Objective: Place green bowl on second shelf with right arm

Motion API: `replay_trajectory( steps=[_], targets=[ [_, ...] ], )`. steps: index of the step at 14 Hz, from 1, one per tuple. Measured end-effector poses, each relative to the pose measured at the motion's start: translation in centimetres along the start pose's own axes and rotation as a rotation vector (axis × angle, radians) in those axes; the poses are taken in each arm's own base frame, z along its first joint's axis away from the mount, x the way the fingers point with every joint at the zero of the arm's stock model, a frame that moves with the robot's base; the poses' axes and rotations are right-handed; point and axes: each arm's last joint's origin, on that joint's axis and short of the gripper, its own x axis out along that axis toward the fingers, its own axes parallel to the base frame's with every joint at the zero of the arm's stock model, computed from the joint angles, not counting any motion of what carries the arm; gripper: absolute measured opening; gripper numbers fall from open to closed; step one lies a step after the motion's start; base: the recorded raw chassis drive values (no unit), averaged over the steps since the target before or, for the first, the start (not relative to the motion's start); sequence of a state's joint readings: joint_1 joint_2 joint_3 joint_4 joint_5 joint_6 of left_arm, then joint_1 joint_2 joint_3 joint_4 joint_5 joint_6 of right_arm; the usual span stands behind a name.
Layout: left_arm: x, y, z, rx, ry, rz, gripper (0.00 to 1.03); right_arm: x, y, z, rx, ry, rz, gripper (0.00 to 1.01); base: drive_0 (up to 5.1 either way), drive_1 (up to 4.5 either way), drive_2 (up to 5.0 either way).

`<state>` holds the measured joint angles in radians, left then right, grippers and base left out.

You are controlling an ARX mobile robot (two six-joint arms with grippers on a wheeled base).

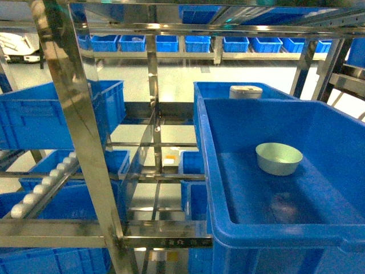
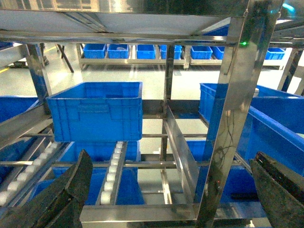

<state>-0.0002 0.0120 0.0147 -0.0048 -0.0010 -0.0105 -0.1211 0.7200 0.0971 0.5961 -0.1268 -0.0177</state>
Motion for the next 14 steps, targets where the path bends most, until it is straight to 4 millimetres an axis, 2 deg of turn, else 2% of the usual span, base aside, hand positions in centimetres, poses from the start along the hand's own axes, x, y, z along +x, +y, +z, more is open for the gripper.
replay_trajectory(
  steps=[2,3,6,14],
  targets=[
    [0.0,0.0,0.0,0.0,0.0,0.0,0.98,-1.0,0.9,-0.1,0.0,-0.025,-0.018,0.02,0.0,0.0,0.0],
    [0.0,0.0,0.0,0.0,0.0,0.0,0.98,-2.2,1.5,-1.2,0.0,-0.033,-0.005,0.02,0.0,0.0,0.0],
    [0.0,0.0,0.0,0.0,0.0,0.0,0.98,-3.3,1.5,-1.1,0.0,-0.039,-0.006,0.02,0.0,0.0,0.0],
    [0.0,0.0,0.0,0.0,0.0,0.0,0.98,-3.9,1.5,-1.1,0.0,-0.039,-0.006,0.02,0.0,0.0,0.0]
  ],
)
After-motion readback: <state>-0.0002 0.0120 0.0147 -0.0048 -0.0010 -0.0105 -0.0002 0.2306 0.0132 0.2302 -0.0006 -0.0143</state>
